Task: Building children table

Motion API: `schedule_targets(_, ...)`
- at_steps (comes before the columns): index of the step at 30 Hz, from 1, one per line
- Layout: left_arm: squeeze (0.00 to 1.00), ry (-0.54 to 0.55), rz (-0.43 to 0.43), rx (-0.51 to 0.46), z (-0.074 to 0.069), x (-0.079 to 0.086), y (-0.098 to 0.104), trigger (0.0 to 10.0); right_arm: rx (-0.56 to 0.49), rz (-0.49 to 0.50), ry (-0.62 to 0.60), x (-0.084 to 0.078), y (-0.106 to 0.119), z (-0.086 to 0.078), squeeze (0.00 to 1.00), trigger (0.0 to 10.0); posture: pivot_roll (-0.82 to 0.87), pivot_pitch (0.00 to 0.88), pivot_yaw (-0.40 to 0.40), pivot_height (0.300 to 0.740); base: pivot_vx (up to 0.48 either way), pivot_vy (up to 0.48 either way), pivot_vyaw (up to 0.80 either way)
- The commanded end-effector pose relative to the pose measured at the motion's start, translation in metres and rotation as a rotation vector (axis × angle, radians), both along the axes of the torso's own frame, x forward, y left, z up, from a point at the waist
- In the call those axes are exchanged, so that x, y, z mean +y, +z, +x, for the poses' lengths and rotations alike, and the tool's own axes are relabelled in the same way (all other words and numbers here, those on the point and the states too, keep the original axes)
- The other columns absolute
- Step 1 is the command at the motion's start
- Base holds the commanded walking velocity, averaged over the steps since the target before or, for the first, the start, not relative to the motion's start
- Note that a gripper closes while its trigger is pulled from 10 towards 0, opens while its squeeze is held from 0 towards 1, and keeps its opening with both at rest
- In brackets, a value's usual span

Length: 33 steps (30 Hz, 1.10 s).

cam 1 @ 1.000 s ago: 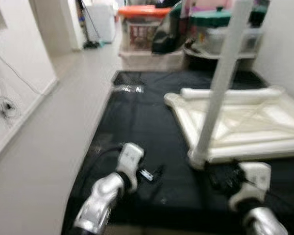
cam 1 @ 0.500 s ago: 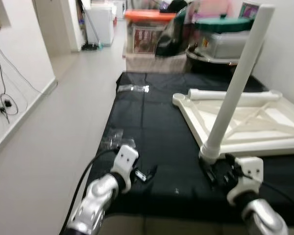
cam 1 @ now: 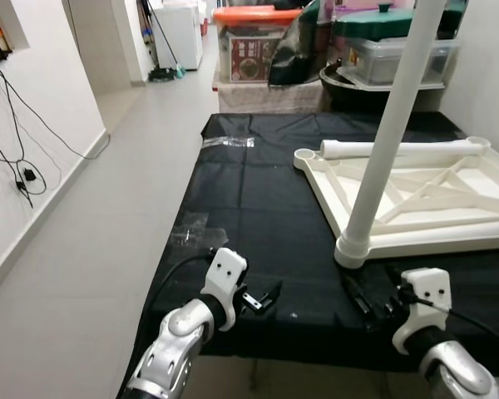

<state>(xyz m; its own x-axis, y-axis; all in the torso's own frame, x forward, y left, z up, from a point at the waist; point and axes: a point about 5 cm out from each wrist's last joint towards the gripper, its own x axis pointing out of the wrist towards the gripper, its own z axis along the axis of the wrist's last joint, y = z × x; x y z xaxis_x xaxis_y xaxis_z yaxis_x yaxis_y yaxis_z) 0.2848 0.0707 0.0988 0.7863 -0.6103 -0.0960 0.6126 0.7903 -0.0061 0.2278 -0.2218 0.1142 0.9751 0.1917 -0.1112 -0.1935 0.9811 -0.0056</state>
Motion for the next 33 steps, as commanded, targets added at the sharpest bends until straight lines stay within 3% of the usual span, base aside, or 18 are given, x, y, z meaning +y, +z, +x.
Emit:
schedule_targets(1, 0.00, 0.001, 0.008, 0.011, 0.000, 0.001, -0.001, 10.0, 0.005, -0.013, 0.009, 0.002, -0.002, 0.001, 0.00, 10.0, 0.05, 0.000, -0.041, 0.740, 0.000, 0.000, 0.00)
schedule_targets(6, 0.00, 0.034, -0.022, 0.046, 0.001, 0.005, -0.001, 10.0, 0.067, -0.150, 0.013, -0.012, -0.004, 0.011, 0.00, 10.0, 0.05, 0.000, -0.039, 0.740, 0.000, 0.000, 0.00)
schedule_targets(7, 0.00, 0.036, -0.023, 0.050, 0.001, 0.005, -0.001, 10.0, 0.107, -0.215, 0.018, -0.023, -0.005, 0.017, 0.00, 10.0, 0.05, 0.000, -0.041, 0.740, 0.000, 0.000, 0.00)
schedule_targets(11, 0.00, 0.037, -0.023, 0.052, 0.001, 0.005, -0.001, 10.0, 0.134, -0.257, 0.019, -0.030, -0.005, 0.021, 0.00, 10.0, 0.05, 0.000, -0.041, 0.740, 0.000, 0.000, 0.00)
schedule_targets(12, 0.00, 0.036, -0.025, 0.052, -0.001, 0.005, 0.000, 10.0, 0.155, -0.296, 0.026, -0.042, -0.001, 0.028, 0.00, 10.0, 0.06, 0.000, -0.043, 0.740, 0.000, 0.000, 0.00)
schedule_targets(13, 0.00, 0.036, -0.025, 0.052, -0.001, 0.005, 0.000, 10.0, 0.155, -0.296, 0.026, -0.042, -0.001, 0.028, 0.00, 10.0, 0.06, 0.000, -0.043, 0.740, 0.000, 0.000, 0.00)
schedule_targets(15, 0.00, 0.024, -0.027, 0.050, -0.007, 0.007, 0.003, 10.0, 0.186, -0.404, 0.053, -0.072, 0.017, 0.046, 0.00, 10.0, 0.07, 0.000, -0.046, 0.740, 0.000, 0.000, 0.00)
schedule_targets(20, 0.00, 0.004, -0.026, 0.050, -0.016, 0.009, 0.007, 10.0, 0.225, -0.499, 0.124, -0.092, 0.036, 0.060, 0.00, 10.0, 0.08, 0.009, -0.051, 0.740, 0.000, 0.000, 0.00)
schedule_targets(25, 0.00, -0.015, -0.025, 0.067, -0.033, 0.014, 0.014, 10.0, 0.285, -0.605, 0.234, -0.103, 0.057, 0.080, 0.00, 10.0, 0.09, 0.087, -0.062, 0.740, 0.000, 0.000, 0.00)
schedule_targets(29, 0.00, -0.013, -0.029, 0.076, -0.037, 0.016, 0.015, 10.0, 0.306, -0.626, 0.265, -0.103, 0.058, 0.082, 0.00, 10.0, 0.09, 0.087, -0.062, 0.740, 0.000, 0.000, 0.00)
schedule_targets(32, 0.00, -0.029, -0.033, 0.094, -0.054, 0.019, 0.022, 10.0, 0.304, -0.686, 0.302, -0.096, 0.064, 0.101, 0.00, 10.0, 0.10, 0.166, -0.082, 0.740, 0.000, 0.000, 0.00)
schedule_targets(33, 0.00, -0.029, -0.033, 0.094, -0.054, 0.019, 0.022, 10.0, 0.304, -0.686, 0.302, -0.096, 0.064, 0.101, 0.00, 10.0, 0.10, 0.166, -0.082, 0.740, 0.000, 0.000, 0.00)
